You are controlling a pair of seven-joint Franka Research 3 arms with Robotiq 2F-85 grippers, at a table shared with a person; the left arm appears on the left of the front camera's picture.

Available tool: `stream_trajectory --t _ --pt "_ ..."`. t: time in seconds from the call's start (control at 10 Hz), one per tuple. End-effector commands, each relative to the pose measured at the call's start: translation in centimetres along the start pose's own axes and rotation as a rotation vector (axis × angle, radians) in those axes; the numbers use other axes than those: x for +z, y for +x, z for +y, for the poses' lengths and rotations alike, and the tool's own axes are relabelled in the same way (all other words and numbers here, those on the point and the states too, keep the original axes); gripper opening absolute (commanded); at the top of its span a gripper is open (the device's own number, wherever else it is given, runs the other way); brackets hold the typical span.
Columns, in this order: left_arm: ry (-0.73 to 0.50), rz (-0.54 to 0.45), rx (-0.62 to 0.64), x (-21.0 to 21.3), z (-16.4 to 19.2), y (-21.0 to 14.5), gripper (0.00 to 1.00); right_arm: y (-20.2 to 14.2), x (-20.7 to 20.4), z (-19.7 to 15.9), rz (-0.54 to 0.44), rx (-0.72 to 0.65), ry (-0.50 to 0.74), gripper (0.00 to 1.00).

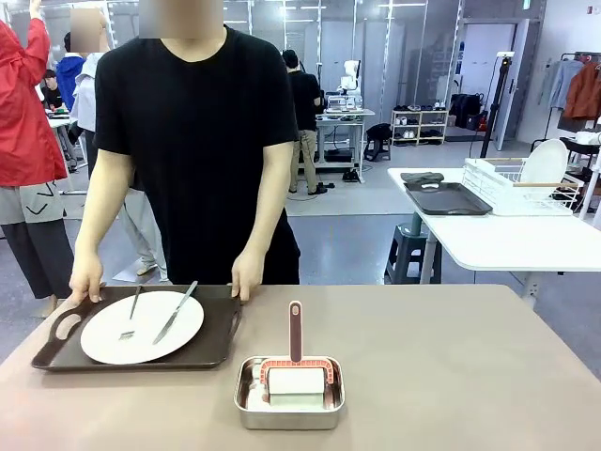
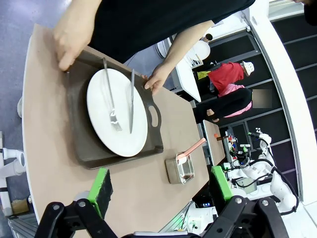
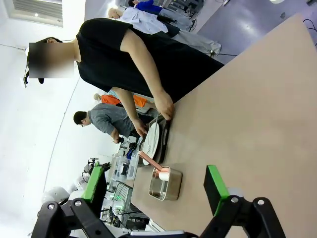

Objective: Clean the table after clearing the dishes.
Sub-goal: When the right (or left) Handle tray is removed, use the right hand (or left hand) to clean the right (or left) side of the table with the Lint Roller.

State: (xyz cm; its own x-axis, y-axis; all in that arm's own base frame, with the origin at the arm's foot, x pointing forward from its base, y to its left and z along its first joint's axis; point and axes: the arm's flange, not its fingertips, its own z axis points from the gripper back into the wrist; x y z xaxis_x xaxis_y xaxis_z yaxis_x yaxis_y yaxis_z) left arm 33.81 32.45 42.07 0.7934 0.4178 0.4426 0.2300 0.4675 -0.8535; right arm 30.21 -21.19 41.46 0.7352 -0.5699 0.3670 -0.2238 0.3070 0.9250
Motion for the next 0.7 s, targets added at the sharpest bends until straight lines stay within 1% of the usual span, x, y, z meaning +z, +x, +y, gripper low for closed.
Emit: stream_trajectory --t 0.0,0.6 --pt "-0.009 -0.002 -0.014 0.33 -0.09 -0.15 1.00 -0.12 0.21 0.09 0.004 0.004 0.010 1.00" --pt "-0.009 -0.002 -0.014 0.33 -0.09 -0.15 1.00 -0.12 0.21 0.09 0.004 0.004 0.010 1.00"
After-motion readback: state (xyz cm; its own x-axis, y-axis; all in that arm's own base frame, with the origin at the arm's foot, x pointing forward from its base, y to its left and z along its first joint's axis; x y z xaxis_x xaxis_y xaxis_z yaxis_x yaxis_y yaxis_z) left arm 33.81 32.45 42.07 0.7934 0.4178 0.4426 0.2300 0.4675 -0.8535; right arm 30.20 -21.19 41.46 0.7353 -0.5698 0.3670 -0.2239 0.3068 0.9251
